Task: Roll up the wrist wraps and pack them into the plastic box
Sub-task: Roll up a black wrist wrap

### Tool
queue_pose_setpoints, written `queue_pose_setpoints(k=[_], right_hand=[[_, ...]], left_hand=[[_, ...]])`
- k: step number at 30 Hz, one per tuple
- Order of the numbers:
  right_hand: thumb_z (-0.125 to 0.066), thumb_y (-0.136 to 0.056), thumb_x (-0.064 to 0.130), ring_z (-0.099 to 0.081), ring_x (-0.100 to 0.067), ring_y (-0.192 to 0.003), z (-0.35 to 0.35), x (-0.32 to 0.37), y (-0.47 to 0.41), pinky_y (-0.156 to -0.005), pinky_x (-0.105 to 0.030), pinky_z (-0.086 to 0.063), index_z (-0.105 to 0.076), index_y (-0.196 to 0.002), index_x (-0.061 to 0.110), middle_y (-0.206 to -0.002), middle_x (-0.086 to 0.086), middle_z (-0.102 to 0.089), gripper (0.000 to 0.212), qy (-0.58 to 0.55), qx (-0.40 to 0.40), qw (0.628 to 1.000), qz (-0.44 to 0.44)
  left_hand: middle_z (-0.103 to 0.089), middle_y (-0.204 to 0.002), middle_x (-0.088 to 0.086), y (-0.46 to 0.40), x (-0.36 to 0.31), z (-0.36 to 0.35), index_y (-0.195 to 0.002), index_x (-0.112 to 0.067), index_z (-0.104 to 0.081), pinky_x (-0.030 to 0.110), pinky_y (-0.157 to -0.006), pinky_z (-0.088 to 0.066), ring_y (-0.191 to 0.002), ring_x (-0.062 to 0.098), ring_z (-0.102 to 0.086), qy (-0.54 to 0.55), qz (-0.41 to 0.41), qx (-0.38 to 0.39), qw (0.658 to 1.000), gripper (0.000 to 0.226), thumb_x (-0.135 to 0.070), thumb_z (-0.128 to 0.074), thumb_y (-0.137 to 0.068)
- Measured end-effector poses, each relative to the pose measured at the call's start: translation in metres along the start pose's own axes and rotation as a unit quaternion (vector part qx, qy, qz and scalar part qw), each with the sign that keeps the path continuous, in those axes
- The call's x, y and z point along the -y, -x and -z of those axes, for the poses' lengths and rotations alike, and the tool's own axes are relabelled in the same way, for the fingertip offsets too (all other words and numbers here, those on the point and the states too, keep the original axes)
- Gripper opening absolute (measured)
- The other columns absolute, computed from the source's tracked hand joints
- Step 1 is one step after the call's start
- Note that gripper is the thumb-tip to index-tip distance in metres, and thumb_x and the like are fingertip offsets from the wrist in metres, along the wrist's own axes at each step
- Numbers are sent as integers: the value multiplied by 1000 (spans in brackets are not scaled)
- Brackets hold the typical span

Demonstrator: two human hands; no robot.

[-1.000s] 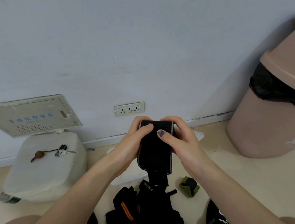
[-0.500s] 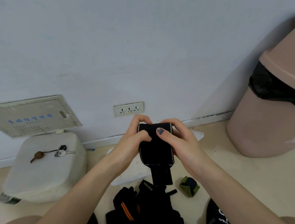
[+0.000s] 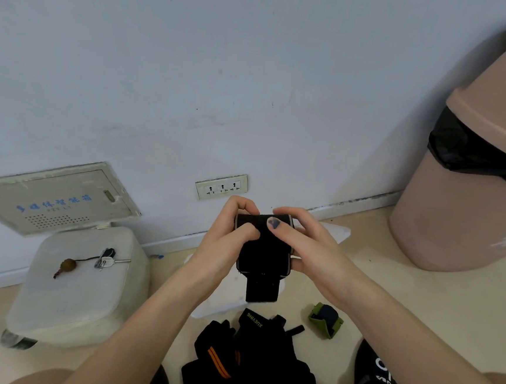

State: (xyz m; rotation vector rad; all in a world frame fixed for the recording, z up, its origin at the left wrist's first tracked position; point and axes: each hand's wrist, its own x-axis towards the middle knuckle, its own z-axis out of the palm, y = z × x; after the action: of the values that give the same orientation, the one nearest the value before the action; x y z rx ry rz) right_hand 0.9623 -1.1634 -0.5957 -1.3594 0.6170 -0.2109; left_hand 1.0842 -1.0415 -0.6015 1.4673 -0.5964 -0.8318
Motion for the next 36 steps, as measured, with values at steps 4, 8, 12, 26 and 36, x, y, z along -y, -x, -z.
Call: queue_pose_setpoints(k=[4,8,12,26,36], right_hand=[[-71,-96,25,-74,-33,-101,0,-2,-1,-95,-52,-58,-71,-108,25,-105,-16,-74,11,17,-23,999,41],[-72,-95,13,-73,-33,-101,3,-1,0,-88,-45,-60,-70,-110,23,-105,-17,-73,19,3,-34,998,58],[-74,-92,7,-73,-27,-99,3,1,2,-86,-36,-60,-70,-112,25,-105,-14,-74,27,-7,-39,997,66],[-64,-99,5,-70,-25,-62,0,2,14,-59,-32,-58,-39,-146,16,-80,-14,-76,55,-1,-8,998,-66],[-60,-101,-2,-64,-22,-52,-9,7,13,-49,-29,-53,-57,-117,9,-66,-14,-70,20,-28,-79,995,60]], left_hand=[[-63,-98,-3,-1,2,0,-98,-35,-58,35,-76,-49,-81,16,-60,9,34,9,999,29,-20,-55,-73],[-66,-109,6,-4,4,-1,-106,-33,-58,41,-80,-60,-91,18,-71,-10,81,15,997,9,-38,-58,-98],[-65,-108,10,-4,3,0,-106,-29,-60,49,-83,-60,-91,26,-70,25,77,10,997,8,-24,-53,-104],[-55,-98,12,-6,-4,11,-104,-32,-55,32,-73,-55,-72,15,-65,-5,-5,-65,998,28,-6,-59,-94],[-62,-103,8,-2,-1,-8,-106,-36,-52,59,-94,-52,-80,20,-64,-108,-9,-70,992,27,-30,-60,-81]])
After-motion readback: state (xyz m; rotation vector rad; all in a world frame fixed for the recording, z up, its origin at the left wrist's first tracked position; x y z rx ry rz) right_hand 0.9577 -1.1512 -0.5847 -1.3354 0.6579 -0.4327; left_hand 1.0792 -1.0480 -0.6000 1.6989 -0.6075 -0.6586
